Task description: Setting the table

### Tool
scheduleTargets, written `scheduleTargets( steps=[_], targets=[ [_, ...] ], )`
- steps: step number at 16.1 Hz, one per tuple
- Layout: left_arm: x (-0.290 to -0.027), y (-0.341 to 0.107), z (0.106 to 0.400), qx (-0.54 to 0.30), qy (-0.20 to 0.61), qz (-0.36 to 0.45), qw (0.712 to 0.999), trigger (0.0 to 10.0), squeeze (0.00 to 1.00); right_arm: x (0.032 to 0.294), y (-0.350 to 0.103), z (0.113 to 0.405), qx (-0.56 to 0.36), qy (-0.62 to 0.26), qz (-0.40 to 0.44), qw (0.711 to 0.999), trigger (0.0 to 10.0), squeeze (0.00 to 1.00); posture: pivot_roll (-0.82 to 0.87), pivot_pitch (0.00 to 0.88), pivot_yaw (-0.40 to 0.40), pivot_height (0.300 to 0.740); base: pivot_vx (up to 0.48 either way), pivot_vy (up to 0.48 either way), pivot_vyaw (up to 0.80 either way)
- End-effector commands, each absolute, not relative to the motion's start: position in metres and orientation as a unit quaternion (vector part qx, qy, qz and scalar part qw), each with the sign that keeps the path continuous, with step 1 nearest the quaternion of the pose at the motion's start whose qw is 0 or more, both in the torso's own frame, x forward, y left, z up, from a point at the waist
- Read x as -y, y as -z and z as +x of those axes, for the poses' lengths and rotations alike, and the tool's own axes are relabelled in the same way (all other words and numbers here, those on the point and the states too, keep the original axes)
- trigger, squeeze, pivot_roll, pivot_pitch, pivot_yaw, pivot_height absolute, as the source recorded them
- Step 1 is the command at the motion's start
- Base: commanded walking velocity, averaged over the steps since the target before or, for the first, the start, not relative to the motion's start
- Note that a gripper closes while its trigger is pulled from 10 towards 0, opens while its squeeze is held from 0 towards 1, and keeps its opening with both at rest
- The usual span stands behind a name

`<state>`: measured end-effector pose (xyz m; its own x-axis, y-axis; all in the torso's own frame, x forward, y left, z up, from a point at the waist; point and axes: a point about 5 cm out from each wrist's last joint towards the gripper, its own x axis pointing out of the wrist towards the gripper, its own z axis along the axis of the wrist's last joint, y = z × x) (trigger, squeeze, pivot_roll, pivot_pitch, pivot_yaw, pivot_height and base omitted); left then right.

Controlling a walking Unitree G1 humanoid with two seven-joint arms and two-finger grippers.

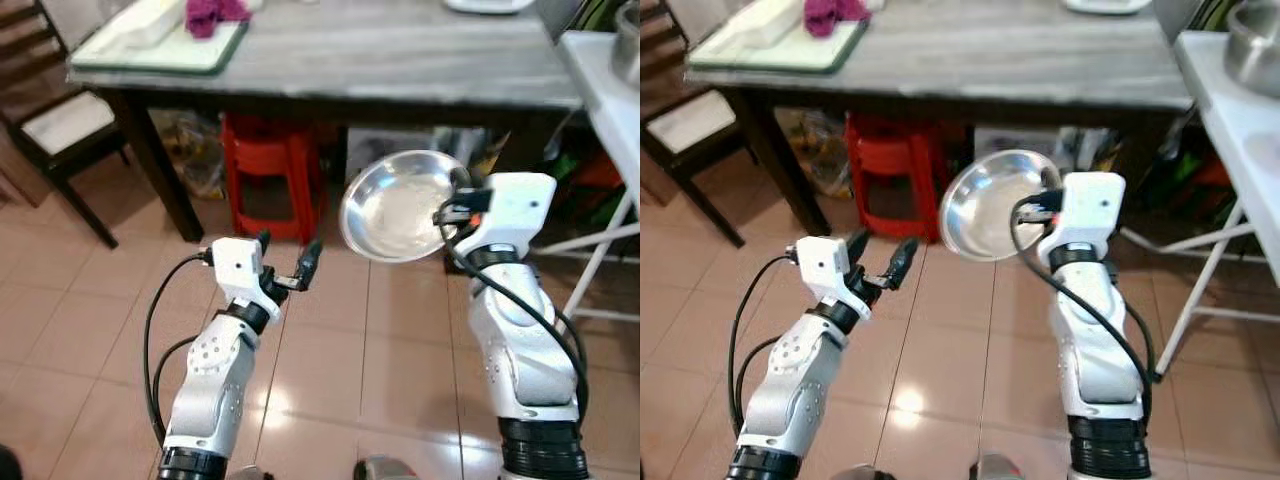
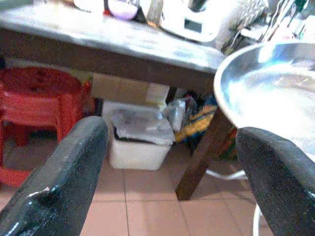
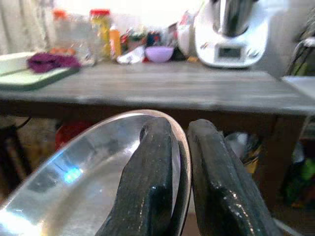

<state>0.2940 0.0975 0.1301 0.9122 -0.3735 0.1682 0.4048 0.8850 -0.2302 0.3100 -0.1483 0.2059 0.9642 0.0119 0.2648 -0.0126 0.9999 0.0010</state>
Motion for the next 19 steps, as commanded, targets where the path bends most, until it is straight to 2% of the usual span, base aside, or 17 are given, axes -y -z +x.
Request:
scheduleTargets(
  steps=[1,19],
  targets=[
    [-0.107,-0.128,0.294,0.057,0.191,-0.126,0.972,10.0,0.00,0.140,-0.215,0.309,0.154,-0.019,0.009,0.988,10.0,0.00,-0.20,0.183,0.024,0.740,0.345,0.000,0.00],
    [-0.104,-0.129,0.295,0.058,0.205,-0.128,0.969,10.0,0.00,0.153,-0.220,0.312,0.171,0.015,-0.007,0.985,10.0,0.00,-0.20,0.183,0.036,0.740,0.372,0.000,0.00]
  ],
)
